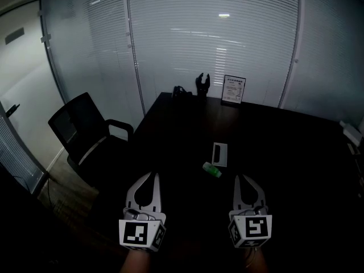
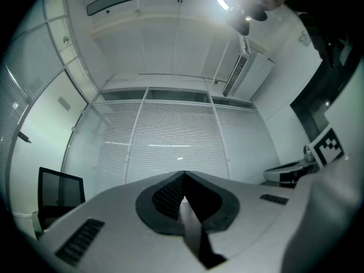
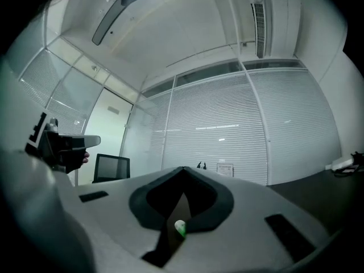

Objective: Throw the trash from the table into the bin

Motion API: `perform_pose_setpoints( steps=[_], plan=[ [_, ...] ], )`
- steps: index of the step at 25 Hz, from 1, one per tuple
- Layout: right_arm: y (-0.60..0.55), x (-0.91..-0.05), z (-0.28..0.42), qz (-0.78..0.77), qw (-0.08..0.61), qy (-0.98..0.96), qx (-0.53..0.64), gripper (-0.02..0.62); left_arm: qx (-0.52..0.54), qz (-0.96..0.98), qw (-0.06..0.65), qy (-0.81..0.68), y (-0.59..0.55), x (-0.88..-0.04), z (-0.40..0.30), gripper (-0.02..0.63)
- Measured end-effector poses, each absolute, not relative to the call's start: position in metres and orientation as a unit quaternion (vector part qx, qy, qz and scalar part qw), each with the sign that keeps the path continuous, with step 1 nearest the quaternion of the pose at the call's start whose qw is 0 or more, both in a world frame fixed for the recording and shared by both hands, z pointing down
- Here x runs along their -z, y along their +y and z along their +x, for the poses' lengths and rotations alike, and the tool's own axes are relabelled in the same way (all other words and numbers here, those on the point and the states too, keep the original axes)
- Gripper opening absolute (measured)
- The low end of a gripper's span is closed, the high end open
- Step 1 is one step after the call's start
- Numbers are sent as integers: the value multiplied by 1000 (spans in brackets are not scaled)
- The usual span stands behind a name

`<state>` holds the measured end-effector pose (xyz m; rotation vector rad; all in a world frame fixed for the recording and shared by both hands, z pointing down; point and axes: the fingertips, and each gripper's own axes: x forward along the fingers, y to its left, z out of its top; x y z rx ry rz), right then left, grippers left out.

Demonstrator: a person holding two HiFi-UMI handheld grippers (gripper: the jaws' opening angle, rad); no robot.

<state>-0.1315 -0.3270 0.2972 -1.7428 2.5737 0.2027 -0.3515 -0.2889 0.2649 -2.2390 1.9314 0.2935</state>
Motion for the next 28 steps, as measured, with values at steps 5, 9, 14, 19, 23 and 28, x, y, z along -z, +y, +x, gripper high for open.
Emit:
perform_pose_setpoints(
  steps=[5, 9, 14, 19, 23, 28],
  plan=[
    [-360, -310, -134, -551, 1, 833, -54, 6, -82, -740, 64, 665, -316, -272, -354, -3],
    [-385, -321, -137, -546, -5, 837, -45, 6, -83, -744, 74, 659, -337, -275, -350, -3],
    [-413, -338, -140, -541, -21, 840, -25, 6, -71, -740, 66, 666, -360, -282, -353, -3],
    [-440, -372, -143, -532, -62, 845, 8, 6, -66, -738, 62, 668, -376, -291, -358, -3],
    [-458, -389, -147, -523, -85, 848, 19, 6, -71, -729, 63, 678, -388, -291, -365, -3],
    [-474, -407, -155, -513, -107, 851, 33, 6, -64, -724, 49, 685, -398, -301, -370, -3]
  ],
)
